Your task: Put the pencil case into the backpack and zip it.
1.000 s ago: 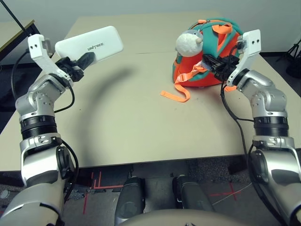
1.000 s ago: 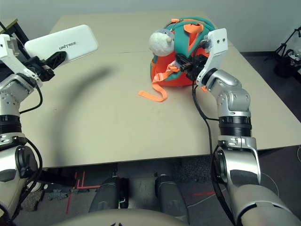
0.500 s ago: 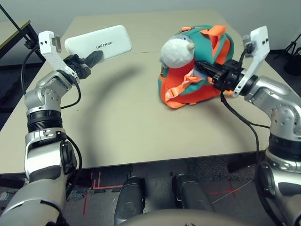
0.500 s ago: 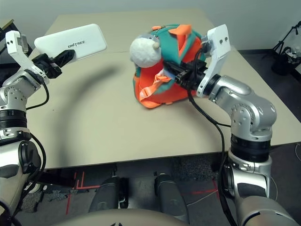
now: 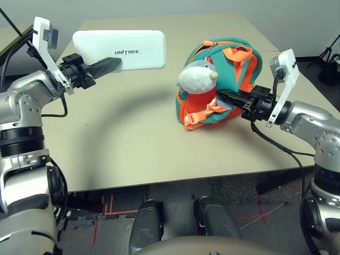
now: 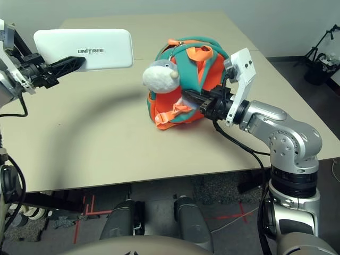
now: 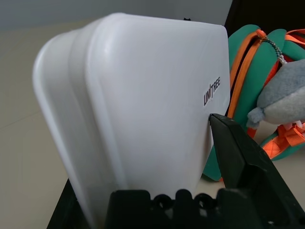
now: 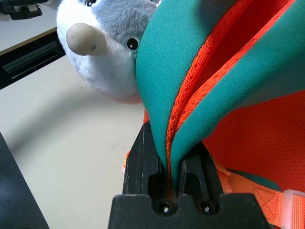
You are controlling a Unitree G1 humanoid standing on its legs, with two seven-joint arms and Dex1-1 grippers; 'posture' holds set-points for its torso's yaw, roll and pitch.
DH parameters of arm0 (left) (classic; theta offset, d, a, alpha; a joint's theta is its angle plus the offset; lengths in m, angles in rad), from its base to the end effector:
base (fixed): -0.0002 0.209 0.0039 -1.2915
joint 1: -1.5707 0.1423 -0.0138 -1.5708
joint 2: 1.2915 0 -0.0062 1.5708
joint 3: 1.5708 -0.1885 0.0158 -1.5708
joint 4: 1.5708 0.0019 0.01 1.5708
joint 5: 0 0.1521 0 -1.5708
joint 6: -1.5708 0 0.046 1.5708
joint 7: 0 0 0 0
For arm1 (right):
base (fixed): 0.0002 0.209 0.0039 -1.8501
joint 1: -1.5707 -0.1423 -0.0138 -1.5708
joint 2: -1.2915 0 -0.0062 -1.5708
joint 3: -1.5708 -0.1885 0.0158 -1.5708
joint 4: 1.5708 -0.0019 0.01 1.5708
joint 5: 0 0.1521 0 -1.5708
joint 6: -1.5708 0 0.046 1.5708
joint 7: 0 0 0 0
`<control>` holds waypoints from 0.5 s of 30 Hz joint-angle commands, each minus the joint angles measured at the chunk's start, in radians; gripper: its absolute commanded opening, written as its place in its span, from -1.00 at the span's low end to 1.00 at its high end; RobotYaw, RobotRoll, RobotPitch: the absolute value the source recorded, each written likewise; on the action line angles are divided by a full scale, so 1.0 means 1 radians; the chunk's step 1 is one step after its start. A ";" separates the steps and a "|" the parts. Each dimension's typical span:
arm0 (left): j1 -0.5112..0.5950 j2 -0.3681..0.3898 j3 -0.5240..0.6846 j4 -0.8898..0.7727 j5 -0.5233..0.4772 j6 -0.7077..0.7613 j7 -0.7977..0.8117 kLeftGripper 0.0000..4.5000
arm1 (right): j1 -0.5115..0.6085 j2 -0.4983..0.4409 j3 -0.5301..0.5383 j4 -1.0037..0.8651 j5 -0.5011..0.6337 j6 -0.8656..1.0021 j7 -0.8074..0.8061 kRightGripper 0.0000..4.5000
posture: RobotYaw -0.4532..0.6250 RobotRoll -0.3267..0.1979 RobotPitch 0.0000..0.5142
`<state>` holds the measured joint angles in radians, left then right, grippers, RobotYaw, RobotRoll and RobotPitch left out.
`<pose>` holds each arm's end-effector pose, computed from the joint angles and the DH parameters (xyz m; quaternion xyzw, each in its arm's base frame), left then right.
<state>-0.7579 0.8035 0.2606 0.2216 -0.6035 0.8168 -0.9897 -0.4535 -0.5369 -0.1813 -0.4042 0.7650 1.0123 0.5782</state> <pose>0.2927 0.3059 0.2590 -0.0354 0.0274 -0.3961 0.9171 0.2482 -0.2055 0.2081 0.0391 0.0669 0.4325 0.8983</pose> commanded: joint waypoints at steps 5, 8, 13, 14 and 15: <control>-0.048 -0.009 -0.092 0.008 0.029 -0.047 -0.071 0.45 | -0.001 -0.016 0.040 0.013 0.015 -0.030 0.050 -0.94 | -0.40 0.25 -0.75; -0.076 -0.029 -0.141 0.040 0.068 -0.092 -0.080 0.45 | -0.003 -0.019 0.049 0.013 0.015 -0.033 0.062 -0.94 | -0.42 0.25 -0.75; -0.136 -0.079 -0.205 0.121 0.136 -0.188 -0.101 0.45 | 0.002 -0.027 0.063 0.001 0.016 -0.035 0.073 -0.94 | -0.44 0.25 -0.73; -0.150 -0.088 -0.219 0.140 0.152 -0.210 -0.107 0.45 | 0.003 -0.028 0.066 -0.001 0.018 -0.034 0.073 -0.94 | -0.45 0.25 -0.72; -0.163 -0.097 -0.231 0.157 0.167 -0.229 -0.112 0.45 | 0.006 -0.028 0.069 -0.005 0.020 -0.033 0.074 -0.94 | -0.46 0.25 -0.72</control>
<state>-0.8893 0.7106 0.0472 0.3577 -0.4656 0.6306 -1.0869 -0.4521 -0.5633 -0.1352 -0.3875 0.7648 0.9828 0.6254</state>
